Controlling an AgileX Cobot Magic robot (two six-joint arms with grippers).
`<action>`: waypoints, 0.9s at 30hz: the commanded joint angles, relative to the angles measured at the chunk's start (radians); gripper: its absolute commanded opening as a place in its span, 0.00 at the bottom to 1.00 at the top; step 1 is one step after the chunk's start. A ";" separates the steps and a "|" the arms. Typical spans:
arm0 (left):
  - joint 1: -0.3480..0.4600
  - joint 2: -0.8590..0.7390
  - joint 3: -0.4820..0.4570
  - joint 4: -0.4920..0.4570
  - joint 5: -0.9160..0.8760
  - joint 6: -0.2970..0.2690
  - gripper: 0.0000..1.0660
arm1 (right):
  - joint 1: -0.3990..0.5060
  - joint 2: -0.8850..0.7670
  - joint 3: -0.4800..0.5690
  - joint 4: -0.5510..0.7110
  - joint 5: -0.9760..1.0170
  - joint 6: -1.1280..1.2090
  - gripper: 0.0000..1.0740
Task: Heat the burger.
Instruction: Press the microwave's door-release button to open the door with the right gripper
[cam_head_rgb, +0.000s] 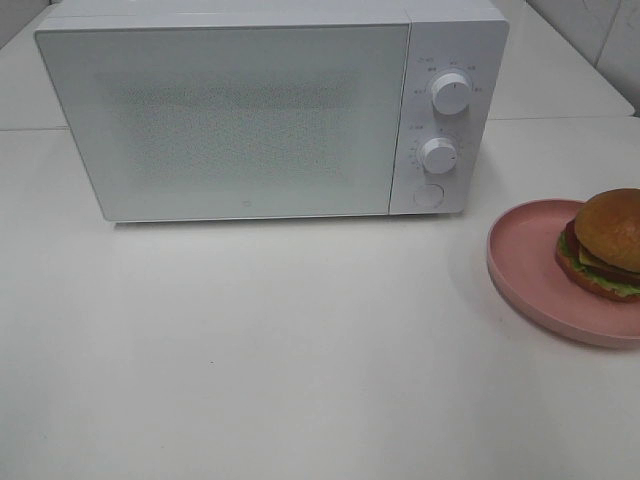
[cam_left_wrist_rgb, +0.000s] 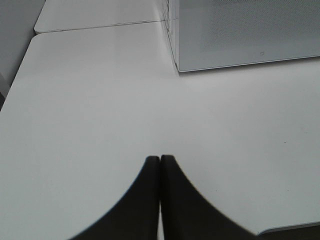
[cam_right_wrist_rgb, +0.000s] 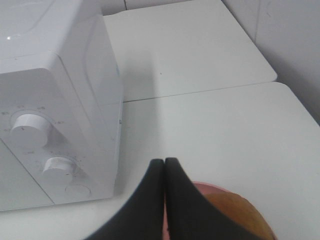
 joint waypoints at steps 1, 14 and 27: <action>0.002 -0.021 0.002 -0.007 -0.014 0.002 0.00 | 0.085 0.029 -0.008 0.003 -0.047 0.006 0.00; 0.002 -0.021 0.002 -0.007 -0.014 0.002 0.00 | 0.400 0.244 -0.008 0.003 -0.232 0.059 0.00; 0.002 -0.021 0.002 -0.007 -0.014 0.002 0.00 | 0.478 0.481 -0.008 0.003 -0.398 0.073 0.00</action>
